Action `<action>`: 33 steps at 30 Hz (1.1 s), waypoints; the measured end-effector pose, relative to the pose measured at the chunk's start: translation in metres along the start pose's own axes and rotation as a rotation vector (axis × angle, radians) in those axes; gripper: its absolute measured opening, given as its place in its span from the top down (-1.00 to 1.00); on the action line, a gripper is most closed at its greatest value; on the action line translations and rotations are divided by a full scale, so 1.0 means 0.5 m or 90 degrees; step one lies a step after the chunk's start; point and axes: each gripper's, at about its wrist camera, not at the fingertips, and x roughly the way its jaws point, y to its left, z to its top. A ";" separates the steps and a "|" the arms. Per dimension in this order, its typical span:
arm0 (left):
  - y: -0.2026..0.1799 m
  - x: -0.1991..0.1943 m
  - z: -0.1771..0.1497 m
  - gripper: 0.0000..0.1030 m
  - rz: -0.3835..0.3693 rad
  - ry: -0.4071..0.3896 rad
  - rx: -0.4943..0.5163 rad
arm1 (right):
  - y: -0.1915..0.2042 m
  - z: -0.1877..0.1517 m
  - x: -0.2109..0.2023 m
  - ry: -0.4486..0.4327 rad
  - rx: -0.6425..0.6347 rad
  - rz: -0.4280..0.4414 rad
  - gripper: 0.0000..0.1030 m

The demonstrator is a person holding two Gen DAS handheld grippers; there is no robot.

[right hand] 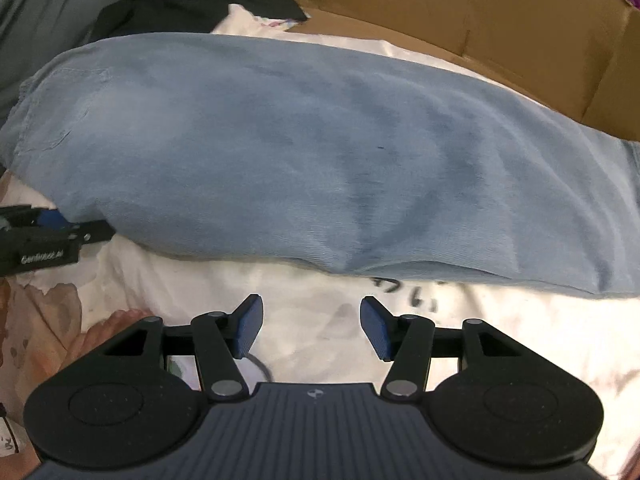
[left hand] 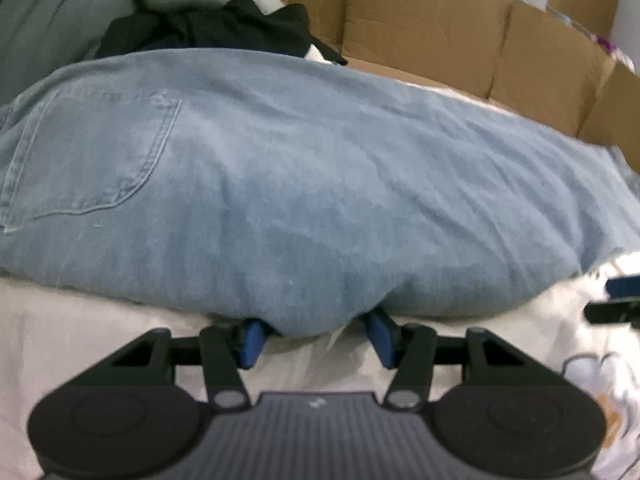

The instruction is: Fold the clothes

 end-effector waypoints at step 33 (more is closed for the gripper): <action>0.071 -0.077 0.029 -0.06 -0.177 -0.029 -0.109 | 0.172 0.132 0.026 -0.133 -0.155 -0.022 -0.31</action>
